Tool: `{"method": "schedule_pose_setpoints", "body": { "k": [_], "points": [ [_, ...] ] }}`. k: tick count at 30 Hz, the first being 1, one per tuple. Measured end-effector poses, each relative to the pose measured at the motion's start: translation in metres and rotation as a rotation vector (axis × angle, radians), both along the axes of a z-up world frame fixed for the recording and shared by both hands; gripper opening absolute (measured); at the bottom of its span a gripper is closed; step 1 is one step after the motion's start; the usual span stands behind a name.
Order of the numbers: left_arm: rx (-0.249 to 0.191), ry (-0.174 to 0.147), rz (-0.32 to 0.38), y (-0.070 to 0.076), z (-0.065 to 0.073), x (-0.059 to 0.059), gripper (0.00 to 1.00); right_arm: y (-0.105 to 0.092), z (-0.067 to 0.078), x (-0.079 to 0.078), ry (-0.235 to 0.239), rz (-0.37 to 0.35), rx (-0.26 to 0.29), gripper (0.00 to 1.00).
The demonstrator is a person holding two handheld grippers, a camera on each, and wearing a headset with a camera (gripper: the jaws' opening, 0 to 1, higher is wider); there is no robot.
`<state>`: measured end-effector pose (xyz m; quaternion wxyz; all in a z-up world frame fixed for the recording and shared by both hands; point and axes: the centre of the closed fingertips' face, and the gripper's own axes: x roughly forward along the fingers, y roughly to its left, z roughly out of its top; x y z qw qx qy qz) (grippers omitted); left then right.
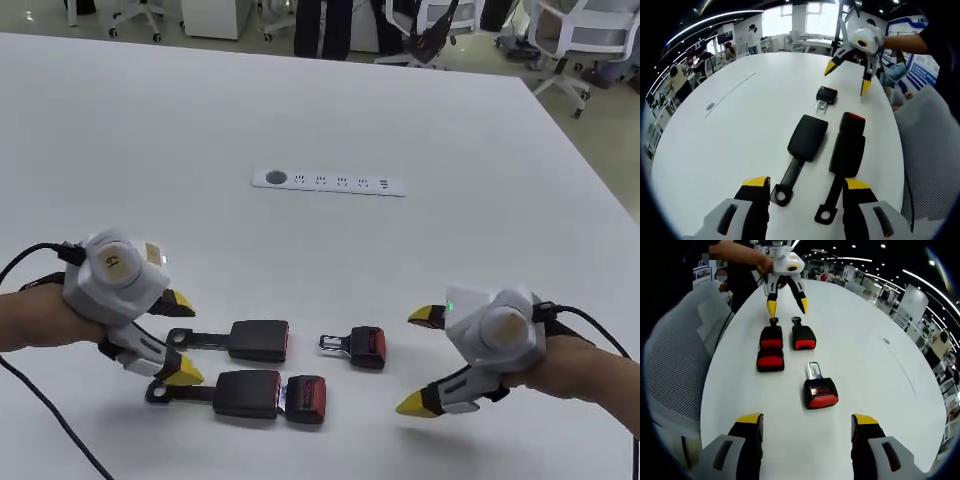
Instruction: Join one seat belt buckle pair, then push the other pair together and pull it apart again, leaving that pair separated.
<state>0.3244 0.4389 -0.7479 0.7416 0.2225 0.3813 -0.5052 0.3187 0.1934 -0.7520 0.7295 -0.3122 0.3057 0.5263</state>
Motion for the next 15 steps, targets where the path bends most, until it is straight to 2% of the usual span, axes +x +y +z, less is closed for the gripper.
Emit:
{"method": "schedule_pose_setpoints", "body": {
  "k": [6, 11, 15],
  "points": [
    [-0.080, -0.023, 0.071, 0.006, 0.003, -0.006, 0.65, -0.003, 0.005, -0.004, -0.005, -0.086, 0.059, 0.76],
    [-0.152, -0.063, 0.122, 0.008, 0.007, -0.018, 0.68, -0.005, 0.010, -0.009, -0.019, -0.163, 0.121, 0.78],
    [-0.200, -0.085, 0.170, 0.007, 0.008, -0.030, 0.74, -0.005, 0.011, -0.015, -0.024, -0.214, 0.167, 0.80]
  ]
}}
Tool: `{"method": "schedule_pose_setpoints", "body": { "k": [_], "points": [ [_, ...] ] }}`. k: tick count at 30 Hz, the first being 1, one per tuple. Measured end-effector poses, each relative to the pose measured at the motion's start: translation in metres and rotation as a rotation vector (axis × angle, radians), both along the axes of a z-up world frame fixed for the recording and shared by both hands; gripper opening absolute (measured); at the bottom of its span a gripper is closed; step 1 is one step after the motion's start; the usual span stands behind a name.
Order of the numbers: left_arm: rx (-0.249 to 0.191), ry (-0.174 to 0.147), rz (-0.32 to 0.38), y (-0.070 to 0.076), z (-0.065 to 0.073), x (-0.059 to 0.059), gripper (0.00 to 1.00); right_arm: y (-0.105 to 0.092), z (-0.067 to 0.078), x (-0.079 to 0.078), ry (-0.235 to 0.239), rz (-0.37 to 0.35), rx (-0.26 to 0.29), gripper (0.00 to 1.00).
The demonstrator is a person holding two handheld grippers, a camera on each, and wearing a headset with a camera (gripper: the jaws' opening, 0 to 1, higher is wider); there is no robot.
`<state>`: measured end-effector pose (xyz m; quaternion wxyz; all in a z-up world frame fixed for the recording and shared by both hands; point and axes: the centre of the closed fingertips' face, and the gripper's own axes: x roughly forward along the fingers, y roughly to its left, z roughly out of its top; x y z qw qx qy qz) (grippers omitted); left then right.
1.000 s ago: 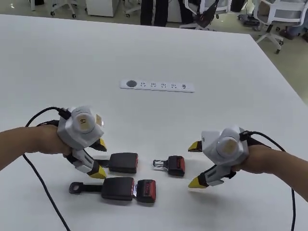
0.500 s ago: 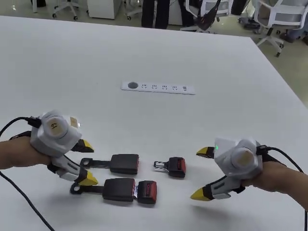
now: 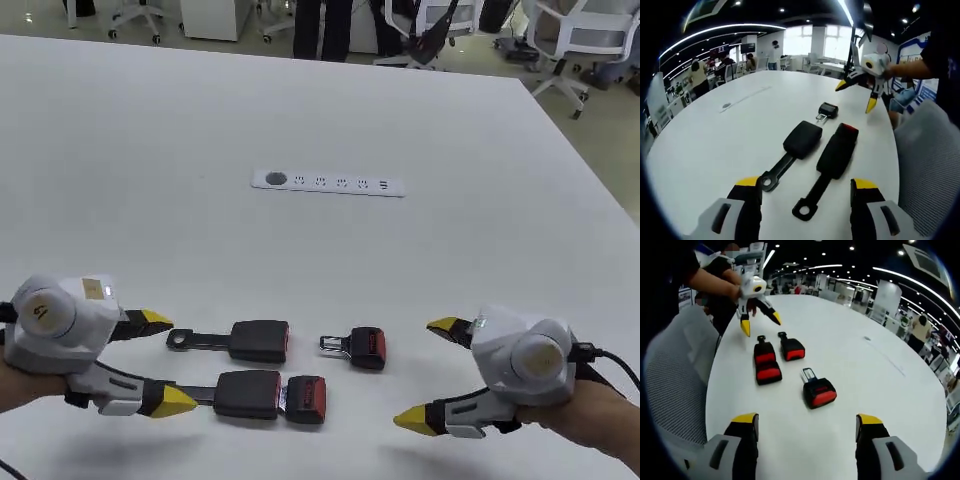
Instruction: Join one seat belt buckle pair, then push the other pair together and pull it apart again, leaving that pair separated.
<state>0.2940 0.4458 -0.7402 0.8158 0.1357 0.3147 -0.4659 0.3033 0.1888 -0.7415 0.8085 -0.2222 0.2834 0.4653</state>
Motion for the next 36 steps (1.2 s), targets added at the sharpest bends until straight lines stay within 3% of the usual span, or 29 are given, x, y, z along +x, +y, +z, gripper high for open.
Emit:
{"method": "schedule_pose_setpoints", "body": {
  "k": [6, 9, 14, 17, 19, 23, 27, 36],
  "points": [
    [-0.040, -0.042, 0.075, 0.007, 0.001, -0.006, 0.78, 0.003, -0.002, -0.013, -0.004, -0.053, 0.057, 0.84],
    [-0.083, -0.070, 0.133, 0.004, 0.008, -0.008, 0.82, 0.008, 0.005, -0.019, -0.013, -0.087, 0.097, 0.86],
    [-0.088, -0.085, 0.147, 0.005, 0.009, -0.014, 0.87, 0.012, 0.013, -0.023, -0.030, -0.141, 0.149, 0.94],
    [-0.085, -0.095, 0.152, 0.006, 0.008, -0.014, 0.91, 0.012, 0.009, -0.024, -0.051, -0.145, 0.135, 0.97],
    [-0.081, -0.101, 0.160, 0.006, 0.007, -0.015, 0.95, 0.016, 0.016, -0.027, -0.052, -0.149, 0.156, 0.99],
    [-0.076, -0.119, 0.158, 0.008, 0.007, -0.018, 1.00, 0.017, 0.017, -0.029, -0.059, -0.151, 0.167, 0.99],
    [-0.078, -0.112, 0.159, 0.006, 0.008, -0.020, 1.00, 0.016, 0.011, -0.031, -0.056, -0.141, 0.154, 0.99],
    [-0.087, -0.123, 0.157, 0.006, 0.009, -0.018, 1.00, 0.013, 0.016, -0.034, -0.063, -0.150, 0.164, 0.99]
  ]
}}
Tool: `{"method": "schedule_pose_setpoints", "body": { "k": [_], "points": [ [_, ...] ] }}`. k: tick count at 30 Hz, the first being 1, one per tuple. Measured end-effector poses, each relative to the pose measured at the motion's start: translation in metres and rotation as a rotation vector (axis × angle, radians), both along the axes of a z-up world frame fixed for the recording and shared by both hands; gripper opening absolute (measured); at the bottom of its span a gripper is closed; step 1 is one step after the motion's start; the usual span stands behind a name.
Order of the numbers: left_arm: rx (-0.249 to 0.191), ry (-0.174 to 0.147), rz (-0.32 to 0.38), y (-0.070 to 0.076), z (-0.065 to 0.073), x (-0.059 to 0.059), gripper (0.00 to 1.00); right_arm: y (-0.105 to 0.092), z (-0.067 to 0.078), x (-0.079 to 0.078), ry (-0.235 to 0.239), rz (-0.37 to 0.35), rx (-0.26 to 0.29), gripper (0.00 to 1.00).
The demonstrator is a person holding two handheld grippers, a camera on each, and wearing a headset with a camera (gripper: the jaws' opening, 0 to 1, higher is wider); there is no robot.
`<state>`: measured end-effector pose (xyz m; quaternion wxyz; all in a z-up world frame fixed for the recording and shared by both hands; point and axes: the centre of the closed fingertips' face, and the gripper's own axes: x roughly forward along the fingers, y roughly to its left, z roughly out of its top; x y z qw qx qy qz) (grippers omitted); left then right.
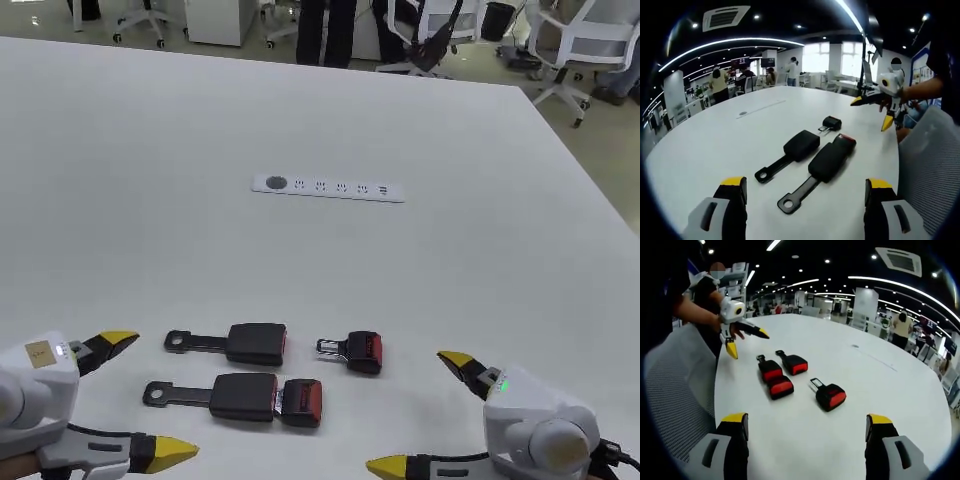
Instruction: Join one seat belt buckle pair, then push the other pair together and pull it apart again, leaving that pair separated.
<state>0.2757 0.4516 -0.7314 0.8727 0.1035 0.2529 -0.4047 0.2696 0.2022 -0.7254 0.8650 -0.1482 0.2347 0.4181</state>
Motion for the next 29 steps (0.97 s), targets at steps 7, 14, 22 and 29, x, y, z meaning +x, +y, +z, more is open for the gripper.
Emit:
{"method": "schedule_pose_setpoints", "body": {
  "k": [7, 14, 22, 29],
  "points": [
    [0.001, -0.003, 0.004, 0.000, 0.001, 0.000, 1.00, 0.001, 0.001, 0.000, -0.002, 0.001, 0.003, 0.99],
    [0.002, -0.001, 0.001, -0.002, -0.001, 0.000, 1.00, -0.001, -0.004, 0.001, 0.000, -0.002, -0.001, 0.99],
    [-0.004, -0.002, -0.004, -0.004, 0.000, 0.000, 1.00, -0.002, -0.001, 0.000, -0.004, 0.000, -0.008, 0.99],
    [0.001, -0.004, -0.007, -0.014, 0.007, -0.006, 1.00, -0.003, -0.004, 0.000, -0.001, 0.003, -0.010, 0.99]
  ]
}}
